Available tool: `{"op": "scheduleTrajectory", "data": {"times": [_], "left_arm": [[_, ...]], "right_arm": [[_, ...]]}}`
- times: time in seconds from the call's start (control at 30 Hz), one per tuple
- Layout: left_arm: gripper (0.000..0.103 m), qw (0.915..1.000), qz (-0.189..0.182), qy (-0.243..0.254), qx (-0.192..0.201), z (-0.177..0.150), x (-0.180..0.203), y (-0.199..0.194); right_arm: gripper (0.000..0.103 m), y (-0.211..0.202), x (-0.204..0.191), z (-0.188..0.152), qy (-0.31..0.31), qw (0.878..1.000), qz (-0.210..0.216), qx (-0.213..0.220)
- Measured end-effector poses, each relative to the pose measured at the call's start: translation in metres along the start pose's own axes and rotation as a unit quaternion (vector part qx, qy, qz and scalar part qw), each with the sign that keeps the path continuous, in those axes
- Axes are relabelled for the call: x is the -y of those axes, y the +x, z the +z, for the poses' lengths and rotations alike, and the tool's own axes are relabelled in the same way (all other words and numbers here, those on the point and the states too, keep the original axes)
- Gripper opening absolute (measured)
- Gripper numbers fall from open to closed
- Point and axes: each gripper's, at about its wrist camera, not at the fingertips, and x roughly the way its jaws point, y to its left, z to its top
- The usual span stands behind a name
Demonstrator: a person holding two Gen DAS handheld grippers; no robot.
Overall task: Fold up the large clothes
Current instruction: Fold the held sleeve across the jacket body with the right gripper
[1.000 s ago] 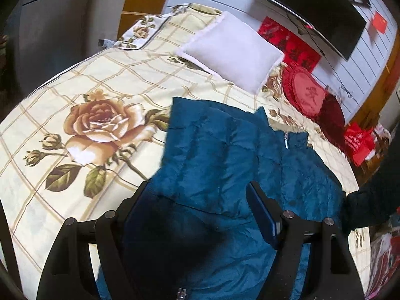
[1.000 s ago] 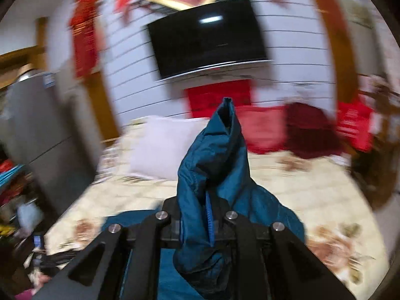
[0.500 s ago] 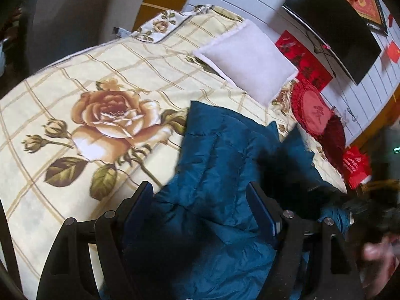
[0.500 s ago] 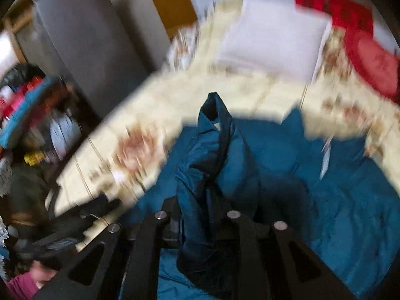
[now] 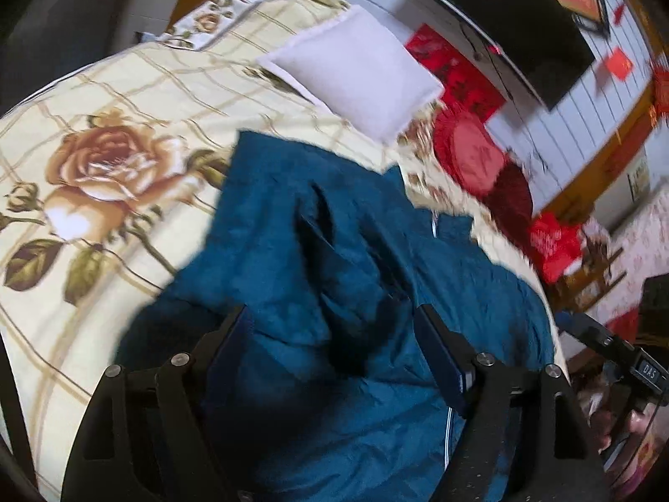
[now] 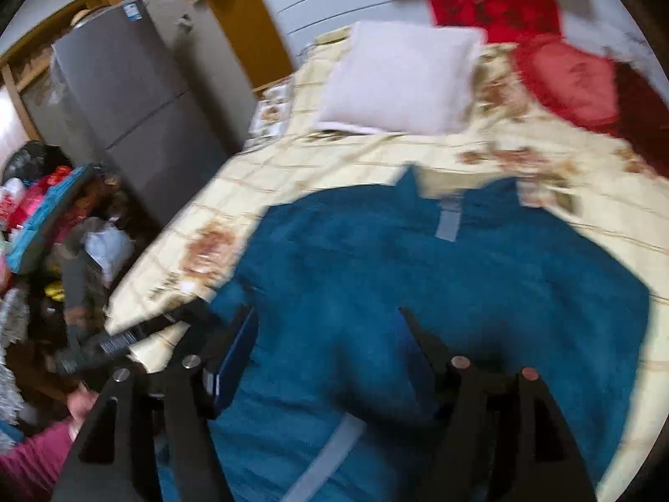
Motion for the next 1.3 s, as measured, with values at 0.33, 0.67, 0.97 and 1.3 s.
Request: {"op": "scheduleTrajectory", "data": {"times": [0.33,0.67,0.97,1.3], "left_arm": [[0.004,0.9963,0.062,0.060,0.000,0.010,0.053,0.039],[0.004,0.9920,0.104,0.071,-0.007,0.020,0.027,0.042],[0.023,0.9935,0.088,0.031,0.066,0.048,-0.007,-0.011],[0.035,0.9897,0.110,0.083,0.037,0.042,0.046,0.041]], "right_arm": [[0.071,-0.071,0.113,-0.062,0.112,0.991,-0.070,0.021],[0.070,-0.020,0.134,-0.042,0.106,0.983,-0.149,0.030],[0.072,0.003,0.150,-0.037,0.111,0.959,-0.261,-0.012],[0.074,0.002,0.121,-0.001,0.083,0.974,-0.206,0.049]]}}
